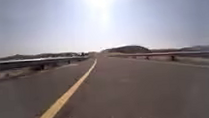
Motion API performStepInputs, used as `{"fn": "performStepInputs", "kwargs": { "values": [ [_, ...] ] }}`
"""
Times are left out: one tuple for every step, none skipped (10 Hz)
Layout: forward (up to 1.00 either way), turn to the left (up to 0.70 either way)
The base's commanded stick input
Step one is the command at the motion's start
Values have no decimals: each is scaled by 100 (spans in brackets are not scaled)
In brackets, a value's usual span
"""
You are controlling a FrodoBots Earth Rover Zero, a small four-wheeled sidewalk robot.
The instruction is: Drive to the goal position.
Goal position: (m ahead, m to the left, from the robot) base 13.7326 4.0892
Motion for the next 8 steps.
{"fn": "performStepInputs", "kwargs": {
  "values": [
    [70,0],
    [70,0],
    [70,0],
    [70,0],
    [70,0],
    [70,0],
    [70,0],
    [70,0]
  ]
}}
